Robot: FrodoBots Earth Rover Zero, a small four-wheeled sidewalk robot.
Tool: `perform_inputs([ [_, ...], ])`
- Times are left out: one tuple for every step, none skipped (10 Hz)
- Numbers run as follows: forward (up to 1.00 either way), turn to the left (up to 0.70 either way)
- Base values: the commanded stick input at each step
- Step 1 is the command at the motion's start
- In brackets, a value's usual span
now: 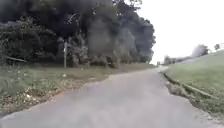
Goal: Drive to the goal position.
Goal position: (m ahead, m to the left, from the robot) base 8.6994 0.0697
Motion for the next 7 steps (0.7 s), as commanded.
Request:
perform_inputs([
  [1.00,0.00],
  [1.00,0.00],
  [1.00,0.00],
  [1.00,0.00],
  [1.00,-0.01],
  [1.00,-0.02],
  [1.00,-0.02],
])
